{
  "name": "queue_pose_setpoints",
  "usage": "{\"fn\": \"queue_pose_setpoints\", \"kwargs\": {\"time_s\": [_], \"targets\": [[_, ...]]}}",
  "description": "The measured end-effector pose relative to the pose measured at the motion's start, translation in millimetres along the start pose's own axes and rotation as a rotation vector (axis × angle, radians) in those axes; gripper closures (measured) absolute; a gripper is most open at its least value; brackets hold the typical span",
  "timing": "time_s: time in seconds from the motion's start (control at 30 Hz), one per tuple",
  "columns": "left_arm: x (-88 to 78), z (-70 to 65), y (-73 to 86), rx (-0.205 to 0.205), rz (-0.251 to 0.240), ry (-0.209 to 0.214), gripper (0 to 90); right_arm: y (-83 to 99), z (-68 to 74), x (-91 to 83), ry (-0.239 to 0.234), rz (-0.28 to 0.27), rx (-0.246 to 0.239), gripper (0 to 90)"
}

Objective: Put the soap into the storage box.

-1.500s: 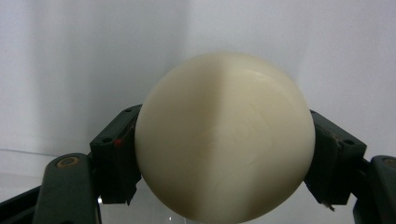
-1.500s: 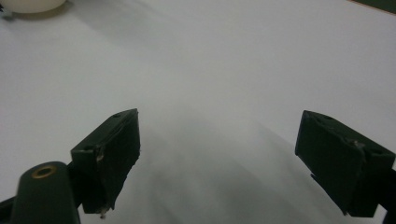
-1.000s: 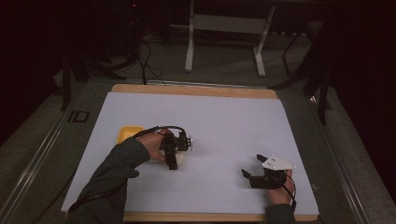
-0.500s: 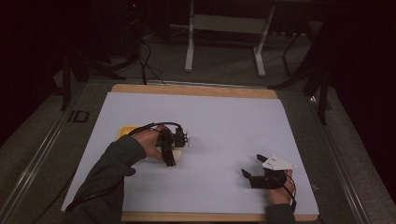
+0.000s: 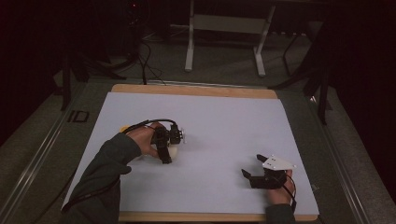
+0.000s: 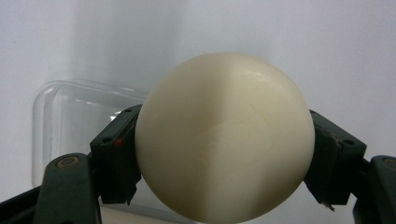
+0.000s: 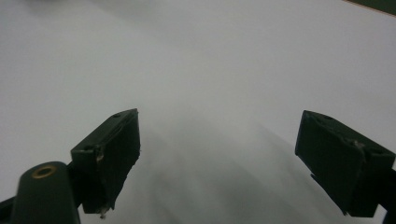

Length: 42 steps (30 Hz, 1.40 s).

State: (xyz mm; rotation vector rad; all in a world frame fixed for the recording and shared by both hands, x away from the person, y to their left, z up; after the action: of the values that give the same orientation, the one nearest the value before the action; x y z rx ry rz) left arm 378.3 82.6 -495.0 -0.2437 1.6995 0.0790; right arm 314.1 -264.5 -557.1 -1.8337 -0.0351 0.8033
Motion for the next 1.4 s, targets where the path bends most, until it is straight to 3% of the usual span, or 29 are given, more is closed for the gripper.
{"fn": "queue_pose_setpoints", "kwargs": {"time_s": [1.4], "targets": [[-17.5,13.5,26.6,-0.068,-0.011,-0.017,24.6,-0.1,-0.1,-0.2,0.001,-0.005,0.000,13.9]]}}
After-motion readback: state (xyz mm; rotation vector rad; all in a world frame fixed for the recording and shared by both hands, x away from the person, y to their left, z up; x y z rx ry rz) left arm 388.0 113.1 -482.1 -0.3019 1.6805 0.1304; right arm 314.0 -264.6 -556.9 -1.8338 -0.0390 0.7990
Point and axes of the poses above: each handheld gripper's, and its own axes: x roughly forward along the jaws, y roughly out of its underside, z roughly to its left, the point moved 4 cm from there along x, roughly forward along the jaws, and after that the axes turned 12 degrees about y, right-handed, at the moved point
